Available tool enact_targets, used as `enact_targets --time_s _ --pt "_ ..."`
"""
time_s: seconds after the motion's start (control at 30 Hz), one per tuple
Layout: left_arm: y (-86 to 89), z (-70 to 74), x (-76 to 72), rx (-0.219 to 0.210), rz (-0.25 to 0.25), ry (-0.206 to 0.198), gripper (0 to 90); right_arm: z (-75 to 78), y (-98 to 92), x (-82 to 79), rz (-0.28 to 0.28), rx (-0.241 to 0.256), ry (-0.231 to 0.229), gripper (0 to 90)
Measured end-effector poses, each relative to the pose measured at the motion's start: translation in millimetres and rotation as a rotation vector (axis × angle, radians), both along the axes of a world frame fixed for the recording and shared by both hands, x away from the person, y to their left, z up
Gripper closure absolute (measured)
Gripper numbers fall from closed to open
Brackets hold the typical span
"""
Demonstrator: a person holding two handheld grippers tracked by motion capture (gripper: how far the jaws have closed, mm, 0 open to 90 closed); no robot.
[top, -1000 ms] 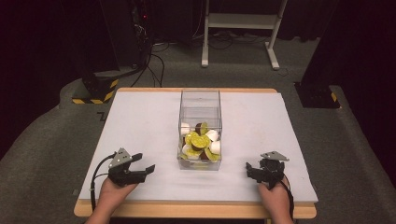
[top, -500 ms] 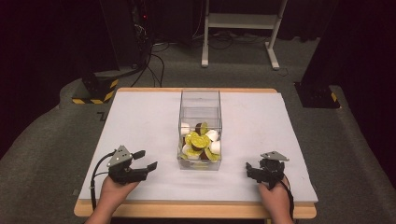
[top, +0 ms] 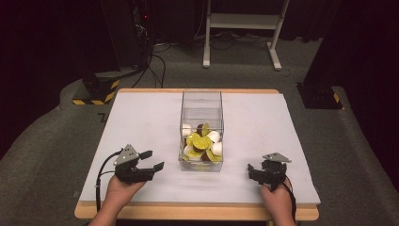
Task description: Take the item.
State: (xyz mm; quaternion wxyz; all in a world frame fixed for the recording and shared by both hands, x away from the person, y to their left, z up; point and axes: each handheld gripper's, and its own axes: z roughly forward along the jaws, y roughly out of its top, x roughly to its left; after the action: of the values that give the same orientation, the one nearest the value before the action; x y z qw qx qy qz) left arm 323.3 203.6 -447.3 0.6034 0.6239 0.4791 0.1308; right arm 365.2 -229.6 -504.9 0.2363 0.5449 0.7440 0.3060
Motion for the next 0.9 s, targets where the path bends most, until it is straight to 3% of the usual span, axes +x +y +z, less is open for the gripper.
enact_targets --time_s 0.47,0.9 --pt "-16.4 4.8 3.7 0.015 -0.047 -0.015 31.1 0.0 0.0 0.0 0.0 0.0 0.0 12.8" --pt "-30.1 12.2 4.3 -0.013 -0.067 -0.025 30.7 0.0 0.0 -0.1 0.0 0.0 0.0 12.8"
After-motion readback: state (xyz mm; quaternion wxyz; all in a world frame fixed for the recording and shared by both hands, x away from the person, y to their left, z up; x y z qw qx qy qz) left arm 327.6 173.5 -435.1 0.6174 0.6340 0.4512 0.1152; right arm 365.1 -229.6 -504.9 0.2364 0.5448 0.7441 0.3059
